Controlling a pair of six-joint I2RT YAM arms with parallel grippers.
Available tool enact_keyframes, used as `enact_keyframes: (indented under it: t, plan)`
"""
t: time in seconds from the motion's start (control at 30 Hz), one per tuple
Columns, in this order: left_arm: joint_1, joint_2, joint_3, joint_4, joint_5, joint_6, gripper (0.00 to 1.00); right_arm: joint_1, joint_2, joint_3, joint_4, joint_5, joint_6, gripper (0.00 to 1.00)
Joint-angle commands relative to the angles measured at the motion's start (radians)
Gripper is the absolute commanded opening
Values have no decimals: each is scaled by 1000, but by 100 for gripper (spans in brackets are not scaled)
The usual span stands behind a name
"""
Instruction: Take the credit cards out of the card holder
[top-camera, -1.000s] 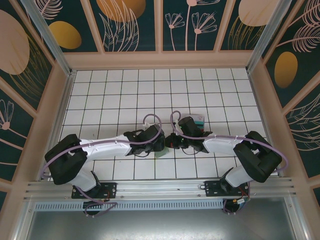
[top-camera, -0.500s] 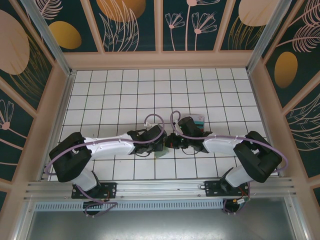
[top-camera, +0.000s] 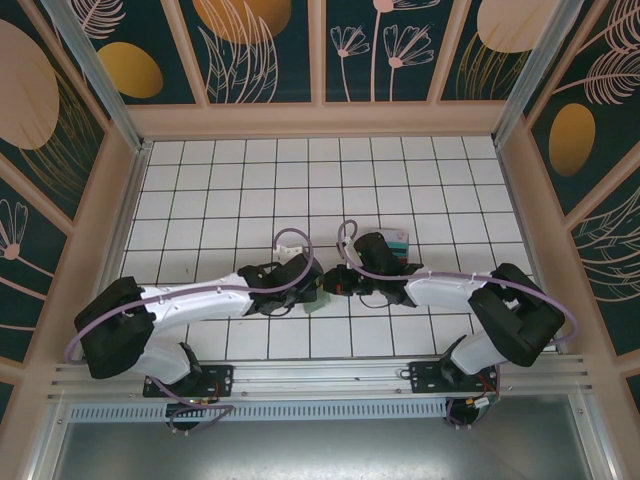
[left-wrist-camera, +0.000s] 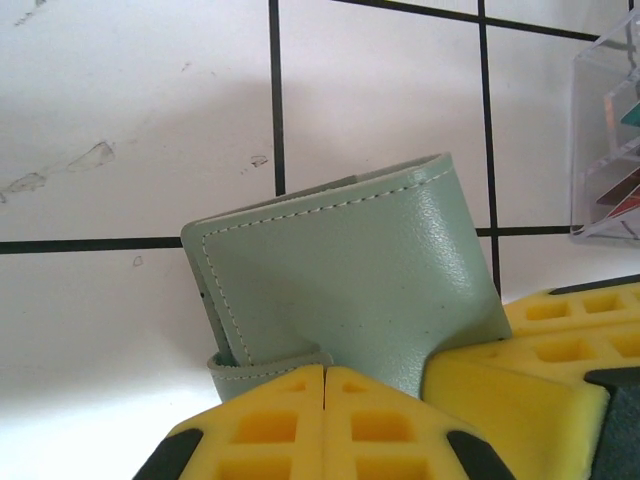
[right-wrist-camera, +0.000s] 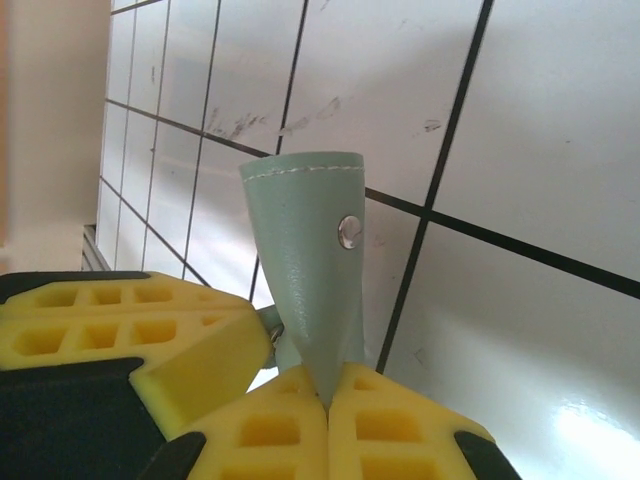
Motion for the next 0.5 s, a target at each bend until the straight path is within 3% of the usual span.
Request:
enact_keyframes:
  t: [0.0, 0.23, 0.47]
  plan:
    - [43, -8, -56, -285, -172, -37, 0, -17, -36, 3, -41, 19, 8, 0]
    - [55, -30, -61, -356, -209, -59, 0, -18, -35, 4, -38, 23, 9, 0]
    - [55, -130, -60, -186, -138, 4, 0, -17, -10, 13, -26, 4, 6, 0]
